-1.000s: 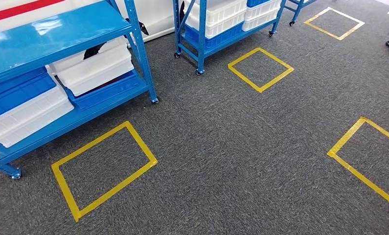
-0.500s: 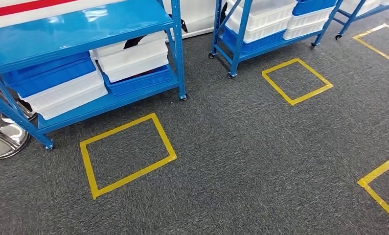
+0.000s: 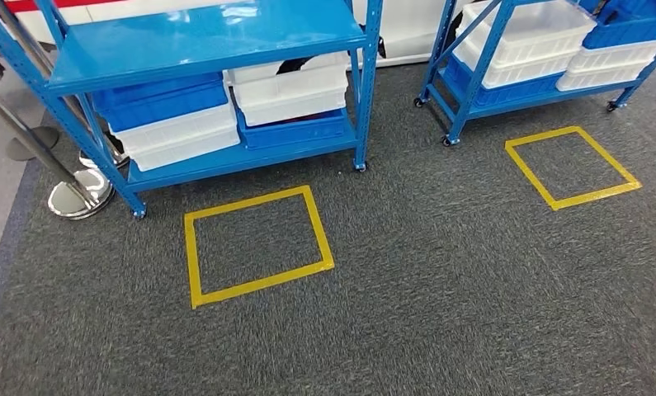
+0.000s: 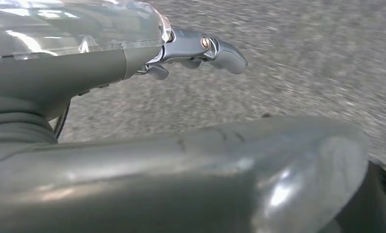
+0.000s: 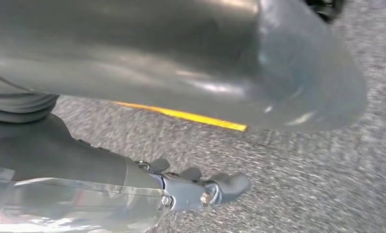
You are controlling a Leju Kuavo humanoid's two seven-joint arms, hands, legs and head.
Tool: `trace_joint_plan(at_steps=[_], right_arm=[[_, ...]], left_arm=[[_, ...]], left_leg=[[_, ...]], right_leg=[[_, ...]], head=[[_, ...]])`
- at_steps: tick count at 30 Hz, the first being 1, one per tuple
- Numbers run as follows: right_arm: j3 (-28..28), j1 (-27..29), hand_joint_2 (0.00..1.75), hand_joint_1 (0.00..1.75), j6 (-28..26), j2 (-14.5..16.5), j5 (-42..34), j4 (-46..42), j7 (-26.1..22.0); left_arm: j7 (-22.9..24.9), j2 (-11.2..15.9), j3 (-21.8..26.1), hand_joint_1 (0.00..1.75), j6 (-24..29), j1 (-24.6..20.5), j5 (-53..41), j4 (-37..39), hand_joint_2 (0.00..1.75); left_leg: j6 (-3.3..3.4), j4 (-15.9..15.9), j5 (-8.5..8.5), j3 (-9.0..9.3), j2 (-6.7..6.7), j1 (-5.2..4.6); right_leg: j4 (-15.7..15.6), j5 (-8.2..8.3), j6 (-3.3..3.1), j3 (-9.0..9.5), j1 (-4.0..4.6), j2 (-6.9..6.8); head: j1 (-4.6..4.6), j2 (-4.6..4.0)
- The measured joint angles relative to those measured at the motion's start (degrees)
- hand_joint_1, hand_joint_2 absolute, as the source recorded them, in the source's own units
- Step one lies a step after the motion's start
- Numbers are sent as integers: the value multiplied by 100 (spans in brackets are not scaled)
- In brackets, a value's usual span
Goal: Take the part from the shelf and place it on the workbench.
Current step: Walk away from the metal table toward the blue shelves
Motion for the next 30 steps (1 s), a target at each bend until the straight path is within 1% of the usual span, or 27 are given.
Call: trace_joint_plan(at_steps=[1,2,3,4,5,6,7,8,9,10,11,12,13,14,15,16,17,19,21,22,23,24,25,27,28,29,30], right_arm=[[27,5,0,0,2,13,35,0,48],[58,18,0,0,3,26,75,0,93],[87,43,0,0,2,35,110,0,126],[112,80,0,0,1,42,133,0,150],[133,125,0,0,1,43,147,0,168],[146,174,0,0,3,42,152,1,181],[155,220,0,0,8,41,152,1,195],[164,256,0,0,14,40,152,2,206],[174,279,0,0,20,40,152,2,213],[183,294,0,0,24,41,152,2,213],[190,305,0,0,25,42,146,2,205],[194,316,0,0,21,43,136,2,189],[195,329,0,0,11,43,119,3,161],[194,341,0,0,-2,43,89,3,123],[192,349,0,0,-16,43,54,3,77],[189,351,0,0,-33,43,17,4,29],[186,355,0,0,-48,43,-21,4,-18],[169,390,0,0,-80,35,-86,4,-96],[132,459,0,0,-109,28,-152,6,-142],[109,494,0,0,-128,28,-179,8,-151],[83,530,0,0,-153,24,-208,10,-148],[57,563,0,0,-185,17,-231,11,-138],[31,590,0,0,-224,6,-255,13,-128],[-19,635,0,0,-308,-23,-305,17,-95],[-46,644,0,0,-337,-34,-349,23,-74],[-86,644,0,0,-350,-39,-412,29,-49],[-138,639,0,0,-345,-39,-488,35,-25]], left_arm=[[78,10,2,0,35,14,-31,0,0],[144,14,1,0,65,35,-66,1,0],[199,16,-2,0,86,52,-102,2,0],[250,17,-6,0,99,60,-140,3,0],[299,15,-14,0,110,58,-176,4,0],[343,14,-26,0,116,50,-216,4,0],[389,10,-45,0,121,45,-247,5,0],[433,3,-68,0,124,51,-269,5,0],[474,-4,-94,0,124,66,-284,6,0],[517,-14,-120,0,124,82,-292,7,0],[554,-25,-144,0,123,92,-300,7,0],[585,-38,-171,0,121,93,-308,7,0],[618,-56,-201,0,111,88,-317,7,0],[653,-79,-237,0,93,86,-327,7,0],[695,-104,-277,0,69,90,-336,8,0],[745,-132,-319,0,40,101,-346,10,0],[798,-168,-364,0,11,117,-353,13,0],[928,-244,-461,0,-59,135,-365,22,0],[1068,-322,-590,0,-146,134,-371,28,0],[1130,-356,-666,0,-198,134,-374,31,0],[1194,-389,-751,0,-258,140,-375,36,0],[1255,-419,-836,0,-321,148,-375,42,0],[1318,-443,-922,0,-387,158,-375,49,0],[1438,-489,-1101,0,-512,180,-375,57,0],[1499,-504,-1191,0,-578,194,-375,58,0],[1565,-520,-1278,0,-645,212,-375,59,0],[1627,-531,-1361,0,-706,233,-375,59,0]], left_leg=[[-45,-13,16,-25,-66,10],[-79,-3,11,-41,-45,16],[-106,69,-41,-80,71,12],[-128,254,-162,-169,247,10],[-144,554,-338,-303,455,13],[-164,938,-537,-482,604,16],[-185,1309,-696,-652,675,26],[-202,1549,-765,-755,709,38],[-215,1579,-724,-753,731,46],[-217,1370,-582,-628,766,53],[-203,982,-388,-408,849,53],[-170,569,-241,-183,990,32],[-124,247,-140,-12,1100,9],[-78,64,-102,79,1175,-16],[-37,13,-114,90,1186,-40],[-1,0,-101,83,1112,-45],[31,-25,-84,95,1050,-28],[104,-91,-35,131,924,11],[152,-115,-2,132,794,29],[161,-113,5,119,717,29],[162,-109,8,111,631,29],[159,-101,8,109,541,31],[148,-86,5,109,454,38],[95,-25,-35,103,329,52],[54,20,-75,86,282,49],[14,49,-117,69,257,43],[-24,61,-154,57,233,38]], right_leg=[[-15,7,-33,0,-2,-65],[-43,20,-77,10,-4,-140],[-72,36,-124,23,-10,-218],[-99,46,-167,33,-13,-307],[-112,46,-203,41,-1,-403],[-114,37,-231,44,17,-499],[-111,26,-248,46,36,-601],[-109,16,-257,49,47,-694],[-106,5,-258,55,58,-778],[-101,-7,-250,66,63,-851],[-97,-24,-235,85,68,-920],[-91,-44,-214,107,80,-986],[-86,-63,-190,128,93,-1045],[-83,-79,-161,145,104,-1099],[-86,-88,-132,161,111,-1150],[-96,-93,-102,183,114,-1203],[-96,-108,-67,204,105,-1195],[77,-260,-6,161,83,-921],[687,-614,26,-123,61,-581],[1067,-780,34,-314,56,-528],[1349,-856,46,-463,48,-511],[1447,-816,60,-527,34,-506],[1322,-665,74,-487,13,-493],[627,-264,108,-193,-37,-433],[313,-149,100,-62,-47,-389],[111,-106,75,19,-45,-361],[42,-134,36,43,-30,-343]], head=[[0,0],[0,0],[-1,0],[-1,0],[-1,0],[-2,0],[-2,0],[-2,0],[-2,0],[-2,0],[-2,0],[-2,0],[-2,0],[-2,0],[-2,0],[-2,0],[-2,0],[-1,0],[-1,0],[0,0],[0,0],[0,0],[0,0],[0,0],[-1,0],[-1,0],[-2,0]])
